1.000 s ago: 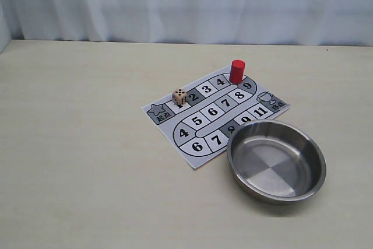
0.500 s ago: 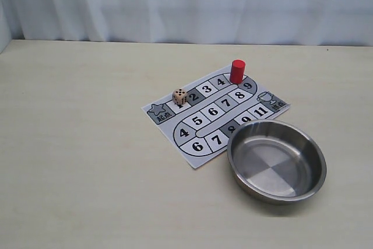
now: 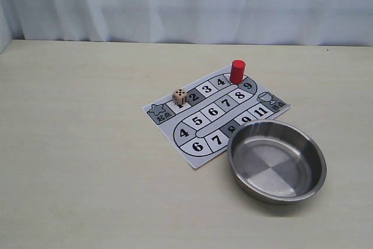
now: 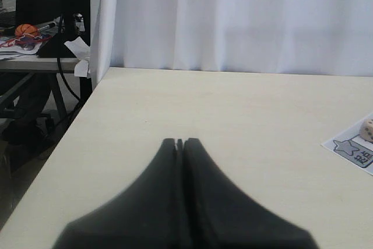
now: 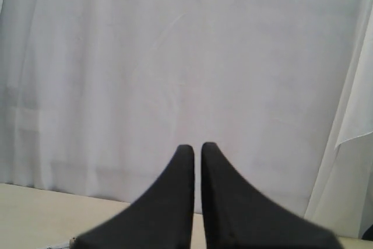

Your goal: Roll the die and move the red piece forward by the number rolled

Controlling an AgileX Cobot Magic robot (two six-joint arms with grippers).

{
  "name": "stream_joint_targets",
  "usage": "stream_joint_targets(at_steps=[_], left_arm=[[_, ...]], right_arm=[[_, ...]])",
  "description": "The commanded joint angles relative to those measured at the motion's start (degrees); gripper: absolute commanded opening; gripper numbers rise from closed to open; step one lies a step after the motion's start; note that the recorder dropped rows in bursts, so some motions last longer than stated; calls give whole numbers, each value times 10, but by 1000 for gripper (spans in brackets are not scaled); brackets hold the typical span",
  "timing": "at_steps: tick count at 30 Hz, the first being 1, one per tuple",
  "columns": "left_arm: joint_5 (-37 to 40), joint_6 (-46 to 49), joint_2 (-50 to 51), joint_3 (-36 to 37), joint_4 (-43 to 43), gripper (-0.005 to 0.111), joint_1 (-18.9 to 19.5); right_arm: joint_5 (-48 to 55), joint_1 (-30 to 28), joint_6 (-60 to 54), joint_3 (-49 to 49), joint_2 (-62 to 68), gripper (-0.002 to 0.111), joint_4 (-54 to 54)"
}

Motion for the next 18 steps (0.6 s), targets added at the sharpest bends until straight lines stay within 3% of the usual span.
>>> stream_joint_targets(at_steps=[1, 9, 18], left_arm=[[-8, -2, 0, 1, -2, 0, 0], [-8, -2, 0, 1, -2, 0, 0], [-7, -2, 0, 1, -2, 0, 0]], right_arm=[[4, 2, -4, 57, 1, 4, -2], [-167, 2, -1, 282, 1, 4, 13], [-541, 2, -1, 580, 1, 4, 62]])
